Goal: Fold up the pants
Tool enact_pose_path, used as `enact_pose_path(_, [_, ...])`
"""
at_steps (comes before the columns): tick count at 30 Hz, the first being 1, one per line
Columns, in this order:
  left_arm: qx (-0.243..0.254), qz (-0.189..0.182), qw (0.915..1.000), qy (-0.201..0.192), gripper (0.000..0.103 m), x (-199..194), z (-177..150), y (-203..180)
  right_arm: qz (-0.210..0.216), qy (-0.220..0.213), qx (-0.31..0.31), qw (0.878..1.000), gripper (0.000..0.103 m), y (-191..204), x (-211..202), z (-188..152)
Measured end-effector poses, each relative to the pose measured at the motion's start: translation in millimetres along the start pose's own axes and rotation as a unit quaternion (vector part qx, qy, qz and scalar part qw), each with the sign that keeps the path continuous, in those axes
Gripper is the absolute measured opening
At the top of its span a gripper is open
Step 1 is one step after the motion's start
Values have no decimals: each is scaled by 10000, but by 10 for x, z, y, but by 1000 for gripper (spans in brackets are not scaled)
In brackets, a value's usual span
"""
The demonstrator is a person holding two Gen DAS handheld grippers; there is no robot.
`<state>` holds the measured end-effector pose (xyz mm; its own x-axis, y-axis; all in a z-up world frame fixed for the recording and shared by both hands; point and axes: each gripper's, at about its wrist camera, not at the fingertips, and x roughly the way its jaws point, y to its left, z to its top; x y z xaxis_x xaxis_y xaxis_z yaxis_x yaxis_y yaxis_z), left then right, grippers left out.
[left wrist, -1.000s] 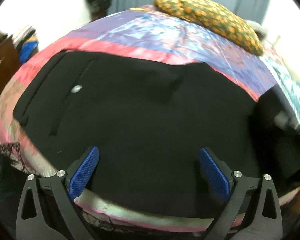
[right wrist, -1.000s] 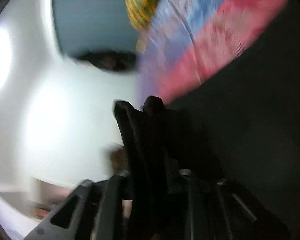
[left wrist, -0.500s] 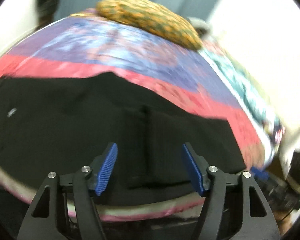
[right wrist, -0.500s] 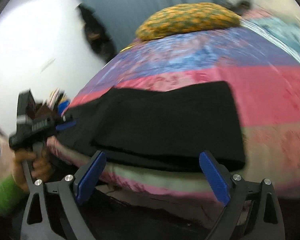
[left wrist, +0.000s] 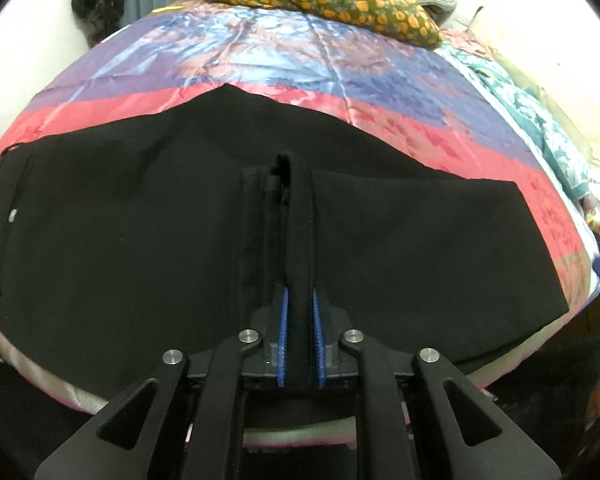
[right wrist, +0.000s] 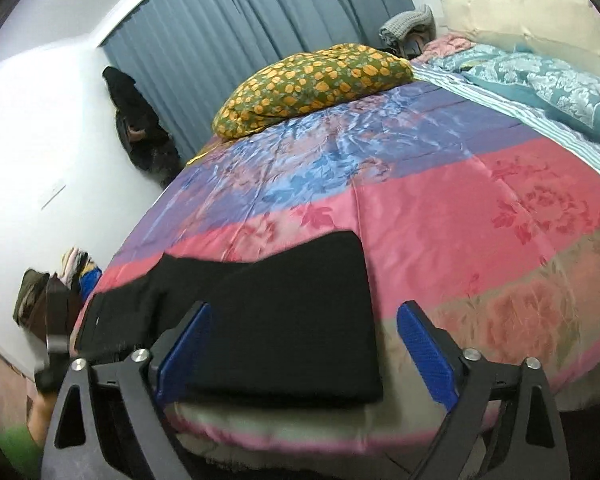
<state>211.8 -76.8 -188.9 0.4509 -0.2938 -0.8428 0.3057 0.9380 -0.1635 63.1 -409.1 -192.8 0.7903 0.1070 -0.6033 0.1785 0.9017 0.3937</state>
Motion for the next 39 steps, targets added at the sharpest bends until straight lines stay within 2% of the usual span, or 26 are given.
enact_pose_path(1, [8,-41,10000,-33,16,-5,2,-11,191,126,-41,9997,84,0,145,62])
enact_pose_path(2, [-6,-132,9999,-11,23,-11,10,10,337,284,-78,9990,79,-2,254,67])
enact_pose_path(4, [-102,-325,9994,13,37,-46,7,72,568,1116,-115,9921,64,-37,696,-45])
enact_pose_path(5, [-228,-311,9992,-82,49,-123,14,130,416,1537,-198,9870,57,-62,906,-165])
enact_pose_path(6, [-322,-250,9990,-193,56,-199,11,185,292,1601,-342,9861,55,-68,984,-241])
enact_pose_path(7, [-457,-195,9981,-355,58,-311,7,264,287,1360,-555,9887,55,-42,952,-273])
enact_pose_path(10, [-646,-153,9953,-710,59,-539,19,340,254,1412,-474,9885,55,-34,941,-245])
enact_pose_path(13, [-112,-407,9946,-949,59,-618,77,71,381,1384,-274,9893,54,-110,928,-239])
enact_pose_path(14, [268,-685,9933,-890,59,-570,101,-135,386,1383,-255,9893,54,-118,927,-234])
enact_pose_path(17, [911,-1076,9885,-545,59,-320,148,-509,354,1373,-340,9893,54,-100,920,-265])
enact_pose_path(19, [919,-902,9911,-342,58,-46,234,-545,317,1334,-423,9897,54,-66,936,-293])
enact_pose_path(20, [675,-616,9955,-242,54,122,286,-455,280,1310,-434,9900,54,-60,936,-302])
enact_pose_path(21, [290,-337,9990,-105,36,306,324,-283,263,1298,-481,9900,54,-52,935,-309])
enact_pose_path(23, [-218,-399,9989,-110,9,449,315,-6,276,1291,-506,9900,54,-50,934,-311])
enact_pose_path(24, [-376,-547,9977,-146,6,453,304,99,301,1300,-470,9899,54,-62,931,-305])
enact_pose_path(27, [-610,-862,9944,-62,5,447,288,224,454,1422,56,9888,54,-135,874,-143])
enact_pose_path(31, [-301,-607,9976,-156,6,434,254,115,929,1046,895,9861,54,-269,862,379])
enact_pose_path(33, [-180,-491,9984,-211,6,410,223,61,1054,1115,1144,9815,54,-334,1010,567])
enact_pose_path(35, [-118,-489,9985,-195,6,410,270,46,857,1461,1394,9756,53,-461,1290,638])
enact_pose_path(37, [-92,-546,9984,-135,6,400,287,70,545,2089,1494,9649,37,-596,1600,543])
enact_pose_path(38, [-56,-590,9982,-72,9,386,309,69,451,2112,1447,9656,29,-618,1616,527])
enact_pose_path(39, [-25,-616,9981,-15,15,371,323,50,461,1996,1350,9694,29,-595,1554,546])
